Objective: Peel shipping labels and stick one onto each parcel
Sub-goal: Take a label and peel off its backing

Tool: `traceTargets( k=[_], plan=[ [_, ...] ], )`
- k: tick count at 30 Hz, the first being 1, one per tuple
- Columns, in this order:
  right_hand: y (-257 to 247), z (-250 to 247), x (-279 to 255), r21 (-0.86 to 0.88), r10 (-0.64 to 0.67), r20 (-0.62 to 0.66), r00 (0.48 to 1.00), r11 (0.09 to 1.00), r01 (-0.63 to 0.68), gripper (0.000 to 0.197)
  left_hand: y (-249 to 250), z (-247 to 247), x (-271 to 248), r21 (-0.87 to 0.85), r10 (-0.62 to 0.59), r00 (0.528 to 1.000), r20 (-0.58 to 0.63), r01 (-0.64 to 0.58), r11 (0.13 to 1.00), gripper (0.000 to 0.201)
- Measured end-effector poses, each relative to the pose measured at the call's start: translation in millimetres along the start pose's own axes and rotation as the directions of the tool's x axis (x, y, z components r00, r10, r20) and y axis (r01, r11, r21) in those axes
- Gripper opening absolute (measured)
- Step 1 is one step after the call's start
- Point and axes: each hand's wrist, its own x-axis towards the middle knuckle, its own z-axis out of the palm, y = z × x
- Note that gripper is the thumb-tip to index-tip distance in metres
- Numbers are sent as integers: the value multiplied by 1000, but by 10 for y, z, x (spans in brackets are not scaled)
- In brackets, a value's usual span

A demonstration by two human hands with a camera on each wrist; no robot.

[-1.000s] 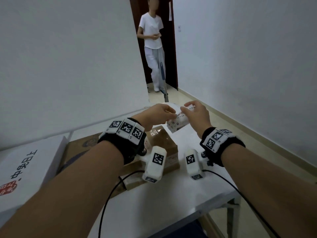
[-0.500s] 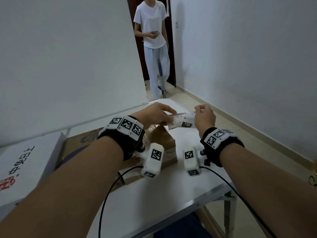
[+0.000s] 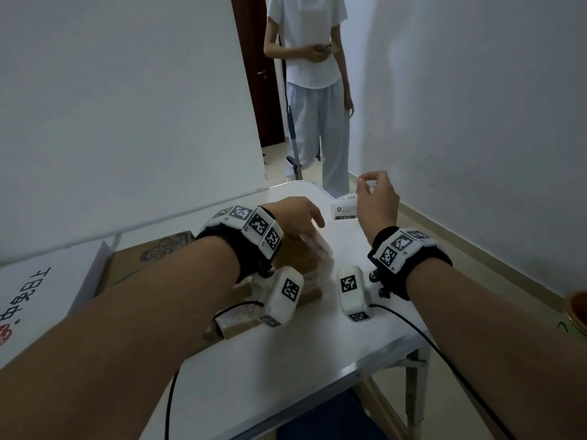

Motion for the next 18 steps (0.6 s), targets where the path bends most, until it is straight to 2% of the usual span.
traceTargets(
  k=[4, 6, 8, 11, 14, 18],
  plan=[
    [-78, -21, -51, -5, -63, 21, 998, 998, 63, 14, 11, -28, -28, -111, 8, 999, -44, -13, 994, 36],
    [-150, -30, -85, 30, -93, 59, 994, 995, 91, 16, -42, -65, -68, -301, -31, 992, -124, -8, 954, 33],
    [-244, -8, -142, 93, -136, 110, 985, 988, 126, 17, -136, -121, -135, -558, -93, 983, -159, -12, 829, 30],
    [-451, 93, -264, 193, -229, 205, 952, 963, 190, 19, -283, -222, -320, -833, -151, 982, -114, -12, 553, 26],
    [-712, 231, -410, 252, -357, 287, 889, 923, 290, 15, -477, -327, -581, -948, -136, 988, -66, -20, 319, 22],
    [-1025, 463, -634, 315, -463, 367, 807, 878, 361, 16, -821, -382, -973, -981, -173, 981, -92, -59, 186, 13]
  ],
)
